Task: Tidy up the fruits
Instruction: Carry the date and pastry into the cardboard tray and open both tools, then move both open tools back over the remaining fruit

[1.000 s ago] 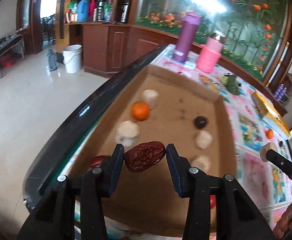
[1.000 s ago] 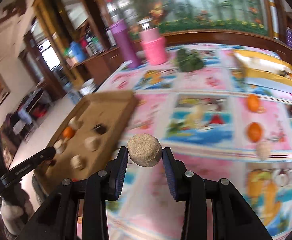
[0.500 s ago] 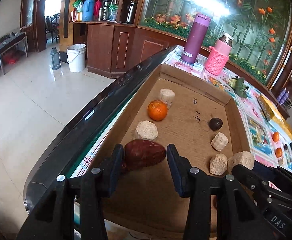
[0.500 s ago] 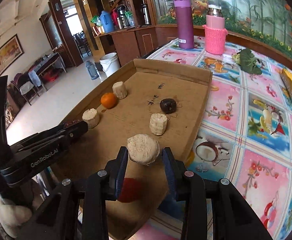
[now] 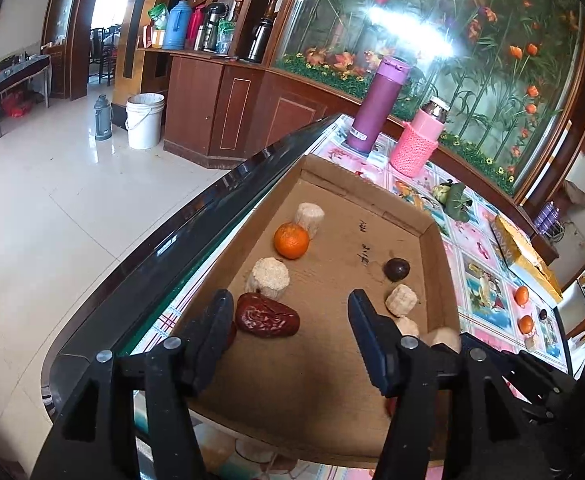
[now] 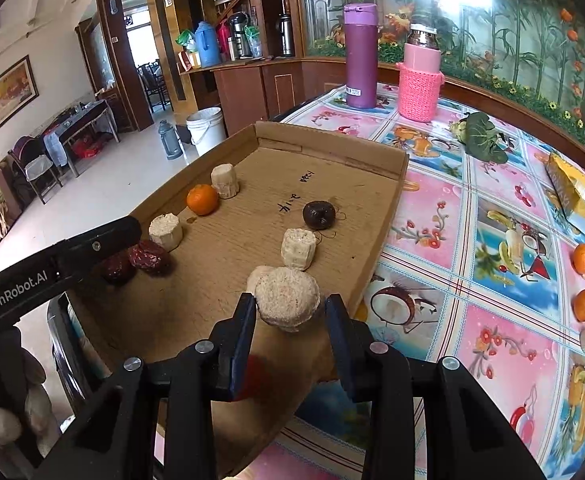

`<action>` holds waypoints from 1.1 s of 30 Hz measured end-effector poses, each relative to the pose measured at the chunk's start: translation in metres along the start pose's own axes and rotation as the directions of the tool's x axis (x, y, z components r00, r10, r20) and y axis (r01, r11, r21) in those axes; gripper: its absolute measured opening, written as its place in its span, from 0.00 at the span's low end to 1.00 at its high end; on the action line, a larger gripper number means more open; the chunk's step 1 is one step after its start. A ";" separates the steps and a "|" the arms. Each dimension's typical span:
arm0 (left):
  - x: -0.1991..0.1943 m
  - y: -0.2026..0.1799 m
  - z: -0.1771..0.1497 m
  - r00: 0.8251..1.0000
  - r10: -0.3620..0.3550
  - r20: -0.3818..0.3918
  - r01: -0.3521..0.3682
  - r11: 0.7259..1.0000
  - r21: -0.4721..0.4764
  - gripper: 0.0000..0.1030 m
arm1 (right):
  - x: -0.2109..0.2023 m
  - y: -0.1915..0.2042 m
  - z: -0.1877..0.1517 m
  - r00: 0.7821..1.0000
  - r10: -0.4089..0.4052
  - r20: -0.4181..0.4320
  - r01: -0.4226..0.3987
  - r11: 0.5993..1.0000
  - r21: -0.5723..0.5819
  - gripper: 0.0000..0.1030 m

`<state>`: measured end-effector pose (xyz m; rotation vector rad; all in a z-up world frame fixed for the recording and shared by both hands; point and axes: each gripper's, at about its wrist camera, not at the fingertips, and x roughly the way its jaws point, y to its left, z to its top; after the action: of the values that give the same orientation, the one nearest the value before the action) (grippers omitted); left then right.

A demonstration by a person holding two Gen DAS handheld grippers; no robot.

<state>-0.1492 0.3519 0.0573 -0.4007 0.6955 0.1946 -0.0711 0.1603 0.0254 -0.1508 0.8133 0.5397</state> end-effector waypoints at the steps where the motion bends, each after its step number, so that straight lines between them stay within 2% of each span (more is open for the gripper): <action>1: -0.002 -0.001 0.000 1.000 -0.001 0.002 0.001 1.000 0.003 0.58 | -0.003 0.000 0.000 1.000 -0.001 0.008 0.001 1.000 -0.002 0.40; 3: -0.007 -0.004 0.000 1.000 0.002 0.008 -0.002 1.000 0.010 0.58 | -0.009 0.000 -0.001 1.000 0.004 0.024 -0.004 1.000 0.002 0.49; 10: -0.029 -0.026 -0.004 0.999 0.011 0.042 -0.014 0.997 0.070 0.59 | -0.039 -0.016 -0.006 0.997 0.007 0.083 -0.013 0.998 0.069 0.59; 11: -0.033 -0.031 -0.005 0.999 0.014 0.052 -0.019 0.996 0.087 0.60 | -0.043 -0.021 -0.008 0.996 0.006 0.091 -0.014 0.996 0.092 0.60; 13: -0.040 -0.044 -0.008 0.997 0.026 0.076 -0.035 0.992 0.124 0.69 | -0.056 -0.034 -0.015 0.994 0.001 0.111 -0.018 0.988 0.153 0.61; 18: -0.056 -0.084 -0.022 0.987 0.069 0.143 -0.101 0.968 0.231 0.84 | -0.082 -0.065 -0.039 0.987 -0.049 0.152 0.004 0.959 0.285 0.67; 23: -0.064 -0.116 -0.035 0.987 0.053 0.154 -0.100 0.942 0.321 0.84 | -0.099 -0.090 -0.061 0.982 -0.082 0.172 0.011 0.926 0.376 0.69; 28: -0.072 -0.143 -0.049 0.981 0.058 0.184 -0.129 0.908 0.399 0.84 | -0.109 -0.103 -0.073 0.979 -0.093 0.181 0.011 0.913 0.407 0.71; 33: -0.078 -0.155 -0.056 0.977 0.065 0.202 -0.148 0.889 0.433 0.84 | -0.118 -0.110 -0.082 0.977 -0.095 0.191 0.004 0.904 0.428 0.72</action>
<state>-0.1933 0.1844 0.1155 0.0980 0.5598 0.1671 -0.1339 -0.0080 0.0462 0.2851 0.7021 0.3113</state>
